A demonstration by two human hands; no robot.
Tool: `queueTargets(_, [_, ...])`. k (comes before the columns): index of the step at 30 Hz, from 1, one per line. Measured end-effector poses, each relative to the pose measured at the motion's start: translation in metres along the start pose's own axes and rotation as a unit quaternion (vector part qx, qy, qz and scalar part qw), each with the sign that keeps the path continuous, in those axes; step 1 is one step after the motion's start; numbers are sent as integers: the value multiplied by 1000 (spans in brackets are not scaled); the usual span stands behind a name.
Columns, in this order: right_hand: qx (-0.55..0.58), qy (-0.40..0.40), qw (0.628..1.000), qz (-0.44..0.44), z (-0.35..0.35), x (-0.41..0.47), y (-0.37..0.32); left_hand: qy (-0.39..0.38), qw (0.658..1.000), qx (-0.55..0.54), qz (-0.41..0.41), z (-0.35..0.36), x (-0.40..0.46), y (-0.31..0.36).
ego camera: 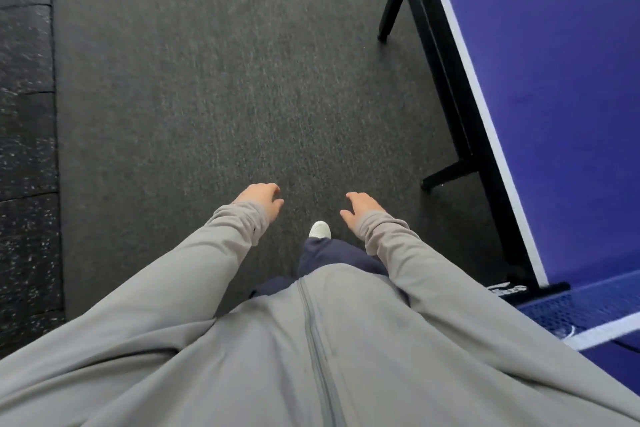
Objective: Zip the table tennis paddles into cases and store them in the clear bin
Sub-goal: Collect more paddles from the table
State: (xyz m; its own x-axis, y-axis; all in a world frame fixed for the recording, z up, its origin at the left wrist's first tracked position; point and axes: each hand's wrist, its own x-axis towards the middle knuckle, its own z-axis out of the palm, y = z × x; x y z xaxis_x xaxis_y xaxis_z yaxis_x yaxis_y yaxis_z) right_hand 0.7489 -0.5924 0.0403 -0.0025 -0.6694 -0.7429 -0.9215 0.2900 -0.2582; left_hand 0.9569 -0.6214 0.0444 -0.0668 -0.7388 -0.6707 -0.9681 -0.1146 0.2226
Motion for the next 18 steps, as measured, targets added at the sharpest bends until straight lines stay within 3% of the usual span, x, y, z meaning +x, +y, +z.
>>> queueTargets(8, [14, 18, 999, 29, -100, 74, -11, 16, 999, 1, 44, -89, 92, 51])
queueTargets(18, [-20, 7, 998, 51, -201, 194, -81, -35, 999, 34, 16, -188, 228, 15])
